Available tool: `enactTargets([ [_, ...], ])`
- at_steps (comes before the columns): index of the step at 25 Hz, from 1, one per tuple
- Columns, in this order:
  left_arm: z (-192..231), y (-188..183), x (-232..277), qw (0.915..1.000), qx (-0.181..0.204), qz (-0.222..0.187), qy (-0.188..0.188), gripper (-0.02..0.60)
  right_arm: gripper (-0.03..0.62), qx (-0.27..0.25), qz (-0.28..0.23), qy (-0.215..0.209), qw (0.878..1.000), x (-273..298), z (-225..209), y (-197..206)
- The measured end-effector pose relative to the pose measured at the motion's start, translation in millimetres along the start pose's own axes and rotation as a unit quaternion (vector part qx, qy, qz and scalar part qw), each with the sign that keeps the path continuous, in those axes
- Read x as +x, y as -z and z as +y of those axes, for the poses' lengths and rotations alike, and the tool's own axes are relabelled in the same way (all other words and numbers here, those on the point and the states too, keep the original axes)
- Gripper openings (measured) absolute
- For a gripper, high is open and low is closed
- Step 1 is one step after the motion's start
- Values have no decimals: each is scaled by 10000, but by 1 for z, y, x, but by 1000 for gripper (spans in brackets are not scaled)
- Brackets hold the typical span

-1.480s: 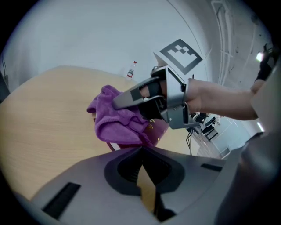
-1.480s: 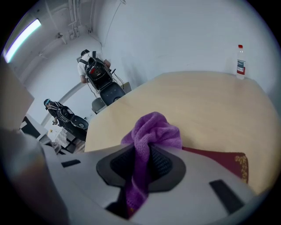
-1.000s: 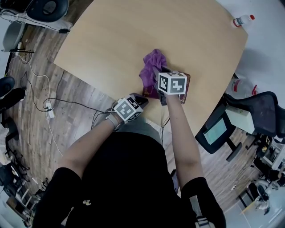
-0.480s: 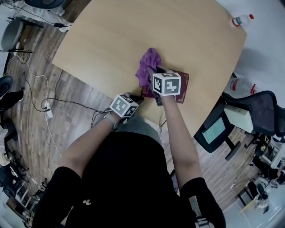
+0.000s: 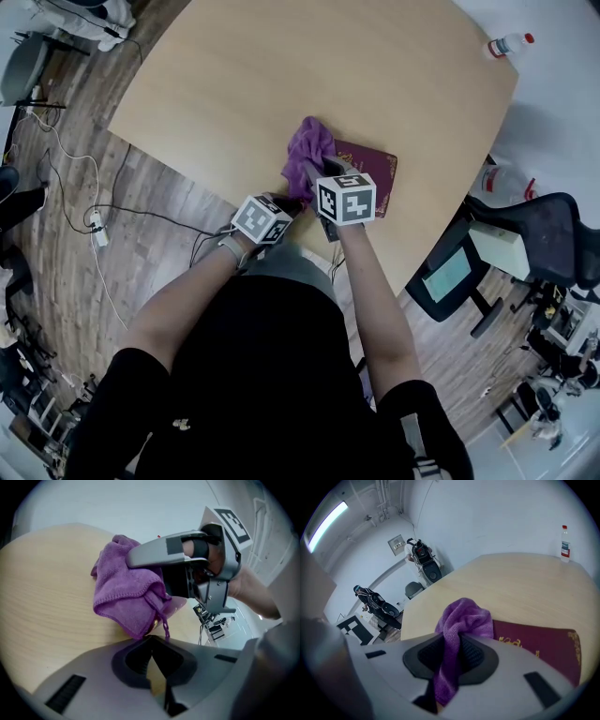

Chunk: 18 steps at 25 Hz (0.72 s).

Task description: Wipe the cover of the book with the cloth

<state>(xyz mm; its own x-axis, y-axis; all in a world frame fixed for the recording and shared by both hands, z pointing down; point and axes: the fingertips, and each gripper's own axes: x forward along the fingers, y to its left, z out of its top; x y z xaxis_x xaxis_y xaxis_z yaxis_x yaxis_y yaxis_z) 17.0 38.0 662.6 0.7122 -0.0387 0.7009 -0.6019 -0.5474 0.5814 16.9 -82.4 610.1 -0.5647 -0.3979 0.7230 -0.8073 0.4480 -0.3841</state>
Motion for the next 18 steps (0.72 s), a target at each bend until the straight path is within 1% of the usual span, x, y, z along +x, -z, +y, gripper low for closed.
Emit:
enactTargets([
  [5, 0, 0, -2, 10000, -1, -27, 47, 20, 83, 109, -60, -145, 9998, -10, 11, 19],
  [11, 0, -1, -2, 10000, 7, -32, 69, 19, 83, 158, 15, -268, 9995, -24, 22, 45],
  [18, -1, 0, -4, 9999, 44, -42, 114, 19, 83, 293, 66, -276, 9992, -38, 29, 69],
])
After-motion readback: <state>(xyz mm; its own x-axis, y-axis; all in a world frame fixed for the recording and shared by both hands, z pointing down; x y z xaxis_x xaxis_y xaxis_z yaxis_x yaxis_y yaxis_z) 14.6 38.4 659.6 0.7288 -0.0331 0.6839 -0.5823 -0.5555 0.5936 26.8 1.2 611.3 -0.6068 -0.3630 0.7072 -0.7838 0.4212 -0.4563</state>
